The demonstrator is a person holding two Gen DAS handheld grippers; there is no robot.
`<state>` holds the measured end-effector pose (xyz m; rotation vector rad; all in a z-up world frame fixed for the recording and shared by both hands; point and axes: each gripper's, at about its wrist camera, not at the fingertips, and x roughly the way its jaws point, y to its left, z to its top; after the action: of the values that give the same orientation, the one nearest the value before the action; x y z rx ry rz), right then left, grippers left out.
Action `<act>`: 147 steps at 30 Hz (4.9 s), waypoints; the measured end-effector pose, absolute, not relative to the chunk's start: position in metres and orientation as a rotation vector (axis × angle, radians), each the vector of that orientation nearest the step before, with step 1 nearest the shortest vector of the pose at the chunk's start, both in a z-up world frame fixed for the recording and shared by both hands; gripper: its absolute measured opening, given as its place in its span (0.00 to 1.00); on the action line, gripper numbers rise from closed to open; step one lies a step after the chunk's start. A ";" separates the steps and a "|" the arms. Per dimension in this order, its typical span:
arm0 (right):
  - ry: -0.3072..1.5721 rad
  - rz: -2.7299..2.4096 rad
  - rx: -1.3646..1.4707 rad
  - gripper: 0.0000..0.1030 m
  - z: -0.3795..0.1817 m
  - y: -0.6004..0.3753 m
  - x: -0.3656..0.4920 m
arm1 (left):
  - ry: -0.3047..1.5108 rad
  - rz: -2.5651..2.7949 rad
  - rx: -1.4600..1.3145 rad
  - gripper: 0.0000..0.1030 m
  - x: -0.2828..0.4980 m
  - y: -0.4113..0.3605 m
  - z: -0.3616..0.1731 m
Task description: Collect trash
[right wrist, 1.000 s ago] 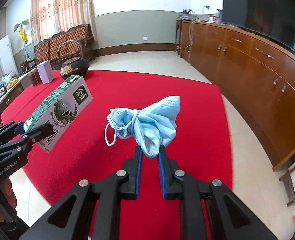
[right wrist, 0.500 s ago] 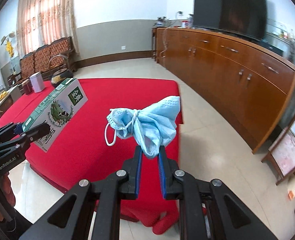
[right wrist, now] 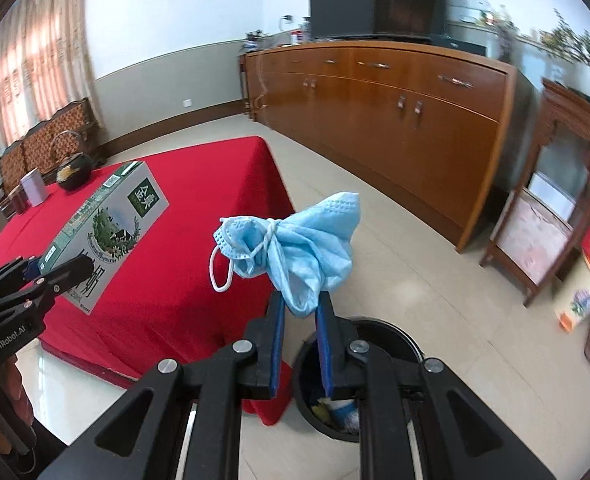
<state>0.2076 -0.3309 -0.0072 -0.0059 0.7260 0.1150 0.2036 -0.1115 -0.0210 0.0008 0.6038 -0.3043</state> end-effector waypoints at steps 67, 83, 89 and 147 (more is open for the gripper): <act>1.053 -0.111 0.013 1.00 -0.209 -0.480 0.253 | 0.896 -0.331 0.109 0.99 0.237 -0.262 -0.168; 0.954 -0.148 0.053 1.00 -0.158 -0.474 0.206 | 0.813 -0.355 0.123 1.00 0.217 -0.258 -0.125; 0.882 -0.141 0.061 1.00 -0.131 -0.454 0.176 | 0.772 -0.345 0.135 1.00 0.198 -0.245 -0.104; 0.523 -0.108 -0.058 1.00 0.101 -0.268 -0.036 | 0.358 -0.194 0.019 1.00 0.019 -0.084 0.074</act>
<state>-0.0357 -0.2681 0.1013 -0.0580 0.5232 -0.1082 0.0187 -0.0839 0.0743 0.0189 0.3577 -0.1940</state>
